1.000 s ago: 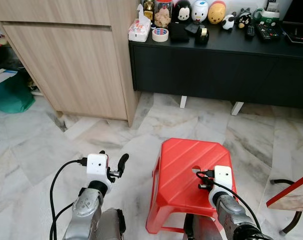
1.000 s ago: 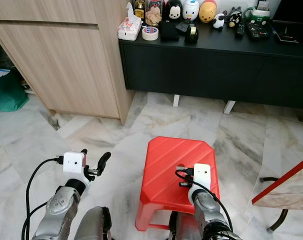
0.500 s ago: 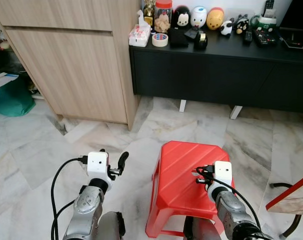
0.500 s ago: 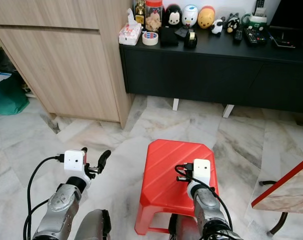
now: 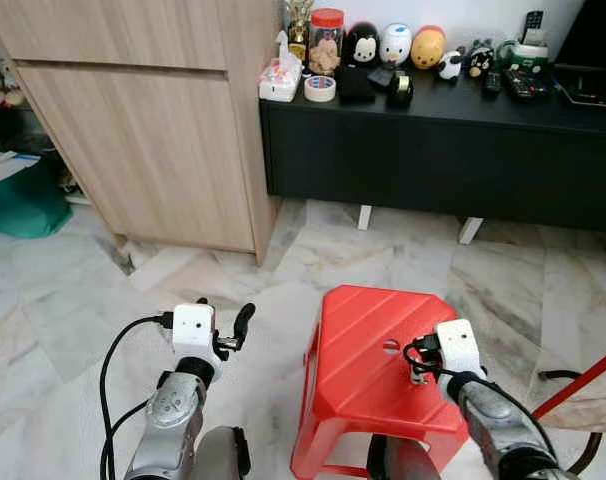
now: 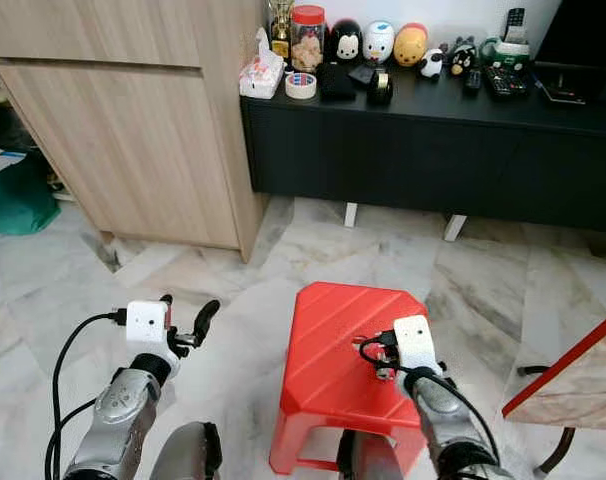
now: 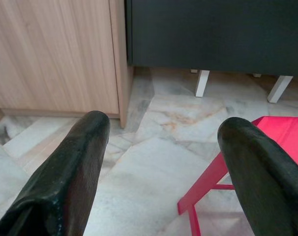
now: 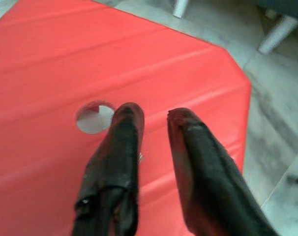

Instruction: Hang keys on a hook

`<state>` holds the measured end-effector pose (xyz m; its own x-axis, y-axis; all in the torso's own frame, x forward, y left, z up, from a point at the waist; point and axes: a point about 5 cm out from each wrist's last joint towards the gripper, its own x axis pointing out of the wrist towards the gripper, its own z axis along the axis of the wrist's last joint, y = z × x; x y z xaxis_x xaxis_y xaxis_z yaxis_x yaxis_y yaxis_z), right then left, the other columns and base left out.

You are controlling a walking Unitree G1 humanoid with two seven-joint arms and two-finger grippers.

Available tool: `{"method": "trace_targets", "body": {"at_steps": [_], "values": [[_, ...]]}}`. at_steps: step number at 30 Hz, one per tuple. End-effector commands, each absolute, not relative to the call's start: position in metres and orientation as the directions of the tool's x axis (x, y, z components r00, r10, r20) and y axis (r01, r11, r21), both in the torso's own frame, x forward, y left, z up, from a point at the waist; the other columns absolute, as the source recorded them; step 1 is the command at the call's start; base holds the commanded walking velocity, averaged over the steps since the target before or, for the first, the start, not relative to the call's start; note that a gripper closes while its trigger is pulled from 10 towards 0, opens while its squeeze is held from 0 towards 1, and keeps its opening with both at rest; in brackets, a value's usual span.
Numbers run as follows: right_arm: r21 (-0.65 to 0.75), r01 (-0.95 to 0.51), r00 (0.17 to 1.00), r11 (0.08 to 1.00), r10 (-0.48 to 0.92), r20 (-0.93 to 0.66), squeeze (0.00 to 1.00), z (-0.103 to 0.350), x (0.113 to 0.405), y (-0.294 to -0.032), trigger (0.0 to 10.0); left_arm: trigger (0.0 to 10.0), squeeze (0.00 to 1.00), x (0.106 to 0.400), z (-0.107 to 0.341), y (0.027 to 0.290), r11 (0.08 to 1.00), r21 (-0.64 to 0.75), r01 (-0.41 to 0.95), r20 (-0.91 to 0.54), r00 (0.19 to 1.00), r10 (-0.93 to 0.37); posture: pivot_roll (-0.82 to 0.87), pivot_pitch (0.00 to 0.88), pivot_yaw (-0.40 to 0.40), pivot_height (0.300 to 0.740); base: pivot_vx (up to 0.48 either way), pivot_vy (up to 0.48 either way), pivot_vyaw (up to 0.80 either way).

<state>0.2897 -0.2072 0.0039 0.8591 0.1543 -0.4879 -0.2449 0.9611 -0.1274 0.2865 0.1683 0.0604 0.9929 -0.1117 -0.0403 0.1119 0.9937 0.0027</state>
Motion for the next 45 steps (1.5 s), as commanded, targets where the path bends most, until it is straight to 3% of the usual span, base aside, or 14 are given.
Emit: {"method": "trace_targets", "body": {"at_steps": [1, 8, 16, 17, 18, 24, 45], "values": [[-0.139, -0.312, 0.841, 0.94, 0.205, -0.5, 1.0, 0.007, 0.29, -0.214, 10.0, 10.0, 0.0, 0.287, 0.058, 0.171, 0.994, 0.007, 0.105, -0.051, 0.993, -0.105, 0.02, 0.053, -0.036, 0.613, 0.0, 0.0, 0.0], [-0.157, -0.45, 0.784, 0.879, 0.305, -0.54, 1.0, 0.008, 0.287, -0.215, 10.0, 10.0, 0.0, 0.286, 0.057, 0.171, 0.994, 0.01, 0.11, -0.053, 0.993, -0.11, 0.03, 0.053, -0.029, 0.613, 0.0, 0.0, 0.0], [-0.217, -0.533, 0.716, 0.818, 0.298, -0.631, 1.0, 0.004, 0.283, -0.224, 10.0, 10.0, 0.0, 0.285, 0.058, 0.175, 0.994, 0.021, 0.109, -0.052, 0.993, -0.107, 0.05, 0.054, -0.02, 0.613, 0.0, 0.0, 0.0], [-0.223, -0.545, 0.709, 0.808, 0.302, -0.638, 0.27, 0.004, 0.282, -0.224, 10.0, 10.0, 0.0, 0.284, 0.058, 0.176, 0.994, 0.021, 0.108, -0.052, 0.993, -0.107, 0.05, 0.054, -0.02, 0.613, 0.0, 0.0, 0.0], [-0.232, -0.557, 0.701, 0.797, 0.302, -0.646, 0.0, 0.003, 0.282, -0.224, 10.0, 10.0, 0.0, 0.284, 0.058, 0.176, 0.994, 0.022, 0.109, -0.053, 0.993, -0.107, 0.05, 0.054, -0.02, 0.613, 0.0, 0.0, 0.0], [-0.226, -0.612, 0.635, 0.758, 0.3, -0.712, 0.0, -0.001, 0.277, -0.228, 10.0, 10.0, 0.0, 0.284, 0.058, 0.177, 0.993, 0.025, 0.113, -0.057, 0.992, -0.112, 0.05, 0.052, -0.016, 0.613, 0.0, 0.0, 0.0], [-0.249, -0.565, 0.624, 0.787, 0.21, -0.753, 0.0, -0.006, 0.27, -0.243, 10.0, 10.0, 0.0, 0.283, 0.058, 0.177, 0.991, 0.038, 0.129, -0.06, 0.99, -0.126, 0.06, 0.055, -0.005, 0.613, 0.0, 0.0, 0.0]]}}
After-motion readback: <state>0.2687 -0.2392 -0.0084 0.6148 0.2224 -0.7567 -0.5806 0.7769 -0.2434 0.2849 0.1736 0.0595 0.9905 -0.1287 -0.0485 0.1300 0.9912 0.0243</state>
